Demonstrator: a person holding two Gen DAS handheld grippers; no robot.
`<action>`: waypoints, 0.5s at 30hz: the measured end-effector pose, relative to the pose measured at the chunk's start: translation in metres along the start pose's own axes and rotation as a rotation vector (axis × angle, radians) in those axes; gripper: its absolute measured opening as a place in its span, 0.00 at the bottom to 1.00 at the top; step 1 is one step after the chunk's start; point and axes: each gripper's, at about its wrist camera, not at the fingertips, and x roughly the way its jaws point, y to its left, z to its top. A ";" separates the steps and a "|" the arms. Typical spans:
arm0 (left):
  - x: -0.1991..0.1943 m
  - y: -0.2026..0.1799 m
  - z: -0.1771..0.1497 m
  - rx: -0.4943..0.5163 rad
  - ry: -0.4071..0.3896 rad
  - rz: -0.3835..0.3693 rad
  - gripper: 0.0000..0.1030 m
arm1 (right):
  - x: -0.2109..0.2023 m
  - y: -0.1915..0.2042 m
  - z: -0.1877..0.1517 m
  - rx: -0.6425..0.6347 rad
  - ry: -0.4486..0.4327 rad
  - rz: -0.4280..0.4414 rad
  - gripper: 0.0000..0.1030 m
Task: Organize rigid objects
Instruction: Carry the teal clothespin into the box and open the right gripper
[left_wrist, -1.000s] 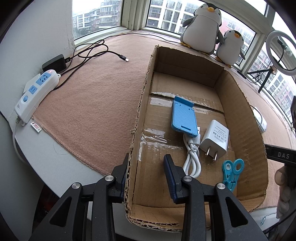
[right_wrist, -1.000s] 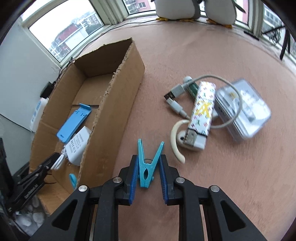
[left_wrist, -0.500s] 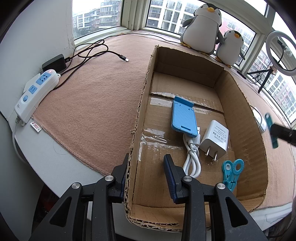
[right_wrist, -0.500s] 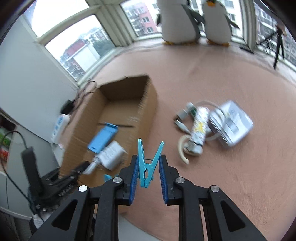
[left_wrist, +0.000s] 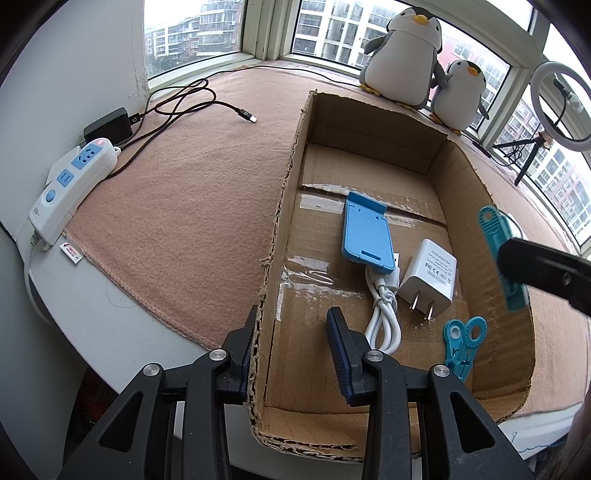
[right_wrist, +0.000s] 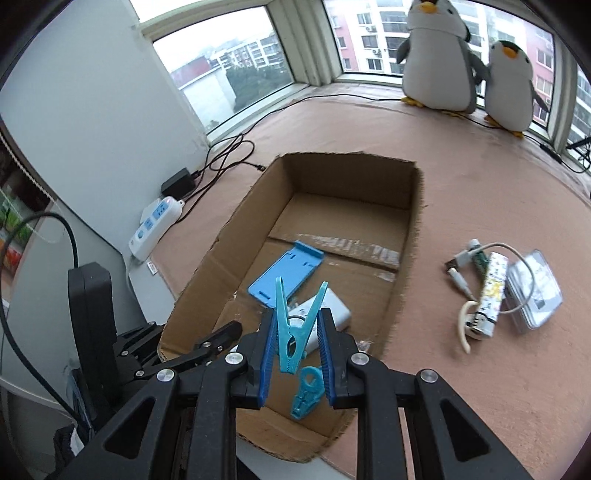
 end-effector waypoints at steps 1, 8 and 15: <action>0.000 0.000 0.000 0.000 0.000 0.000 0.35 | 0.002 0.002 -0.001 -0.004 0.003 -0.003 0.19; 0.000 -0.001 -0.001 -0.001 0.000 -0.001 0.35 | 0.012 0.007 -0.004 -0.023 0.023 -0.018 0.20; 0.000 -0.002 -0.001 -0.001 -0.001 -0.001 0.35 | 0.008 0.010 -0.005 -0.037 0.010 -0.031 0.27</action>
